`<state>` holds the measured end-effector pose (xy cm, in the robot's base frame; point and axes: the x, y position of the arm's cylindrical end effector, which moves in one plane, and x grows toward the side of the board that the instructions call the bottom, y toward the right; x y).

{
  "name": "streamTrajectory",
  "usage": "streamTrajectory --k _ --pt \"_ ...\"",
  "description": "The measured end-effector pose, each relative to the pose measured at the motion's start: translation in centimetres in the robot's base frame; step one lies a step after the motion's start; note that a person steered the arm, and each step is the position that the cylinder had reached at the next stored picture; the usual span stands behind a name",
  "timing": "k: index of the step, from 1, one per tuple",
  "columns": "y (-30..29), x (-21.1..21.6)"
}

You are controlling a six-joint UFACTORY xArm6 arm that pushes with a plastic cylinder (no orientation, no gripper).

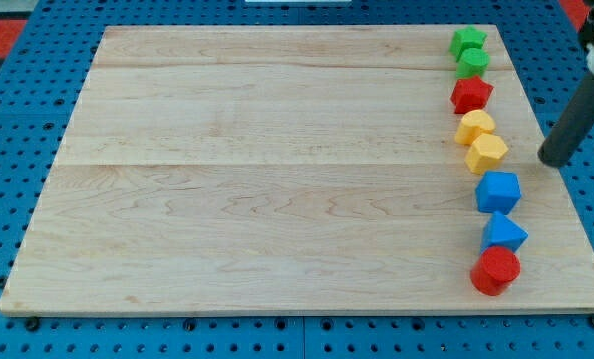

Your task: Move the blue cube away from the bottom of the yellow hexagon

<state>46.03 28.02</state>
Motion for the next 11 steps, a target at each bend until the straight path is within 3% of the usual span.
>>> streamTrajectory --k 1,2,4,10,11 --pt "-1.8 2.5" --pt "-1.8 2.5" --pt "-8.4 2.5" --pt "-8.1 4.2" --pt "-14.4 4.9"
